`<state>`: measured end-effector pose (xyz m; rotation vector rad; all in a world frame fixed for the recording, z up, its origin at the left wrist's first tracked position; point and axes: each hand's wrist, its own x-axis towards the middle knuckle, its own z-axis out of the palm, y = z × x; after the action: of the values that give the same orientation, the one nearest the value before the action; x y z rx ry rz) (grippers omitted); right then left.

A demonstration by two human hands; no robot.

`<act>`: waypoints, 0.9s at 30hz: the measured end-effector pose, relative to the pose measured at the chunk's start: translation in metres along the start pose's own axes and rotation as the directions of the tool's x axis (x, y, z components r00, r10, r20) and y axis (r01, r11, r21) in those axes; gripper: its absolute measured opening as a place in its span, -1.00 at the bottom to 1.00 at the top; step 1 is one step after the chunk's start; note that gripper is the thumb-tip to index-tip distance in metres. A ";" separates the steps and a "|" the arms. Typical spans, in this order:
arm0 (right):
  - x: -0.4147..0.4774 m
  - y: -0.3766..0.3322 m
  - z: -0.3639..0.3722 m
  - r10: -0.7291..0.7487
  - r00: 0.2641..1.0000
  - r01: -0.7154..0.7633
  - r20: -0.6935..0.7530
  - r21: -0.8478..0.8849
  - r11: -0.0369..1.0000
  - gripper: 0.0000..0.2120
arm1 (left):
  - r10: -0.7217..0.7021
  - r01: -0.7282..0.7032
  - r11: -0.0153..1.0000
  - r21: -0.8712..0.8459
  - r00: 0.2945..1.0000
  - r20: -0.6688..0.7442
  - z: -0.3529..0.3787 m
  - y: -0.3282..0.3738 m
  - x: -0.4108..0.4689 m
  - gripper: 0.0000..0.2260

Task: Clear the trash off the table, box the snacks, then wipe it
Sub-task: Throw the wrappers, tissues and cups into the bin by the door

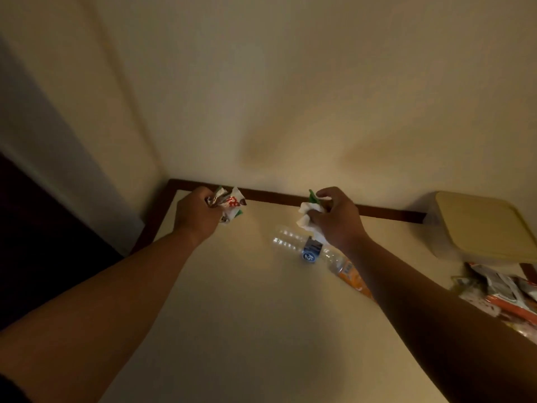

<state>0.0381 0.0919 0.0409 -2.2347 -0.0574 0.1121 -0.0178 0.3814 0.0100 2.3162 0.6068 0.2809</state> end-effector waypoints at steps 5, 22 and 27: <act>-0.084 -0.064 0.101 -0.022 0.980 0.007 0.200 0.076 0.997 -0.74 | -0.076 0.076 0.997 -0.020 0.997 0.001 -0.088 -0.073 -0.053 -0.84; -0.416 -0.180 0.427 0.040 0.575 -0.088 0.817 0.013 0.996 -0.76 | -0.637 0.637 0.769 -0.060 0.771 0.015 -0.305 -0.408 -0.327 -0.87; -0.471 -0.149 0.496 0.164 0.513 -0.015 0.842 -0.183 0.983 -0.80 | -0.772 0.773 0.632 -0.048 0.634 0.038 -0.292 -0.484 -0.390 -0.80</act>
<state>-0.4810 0.5339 -0.1182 -2.1029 -0.5087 1.3312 -0.6280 0.6655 -0.1250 1.7730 1.4953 -0.1354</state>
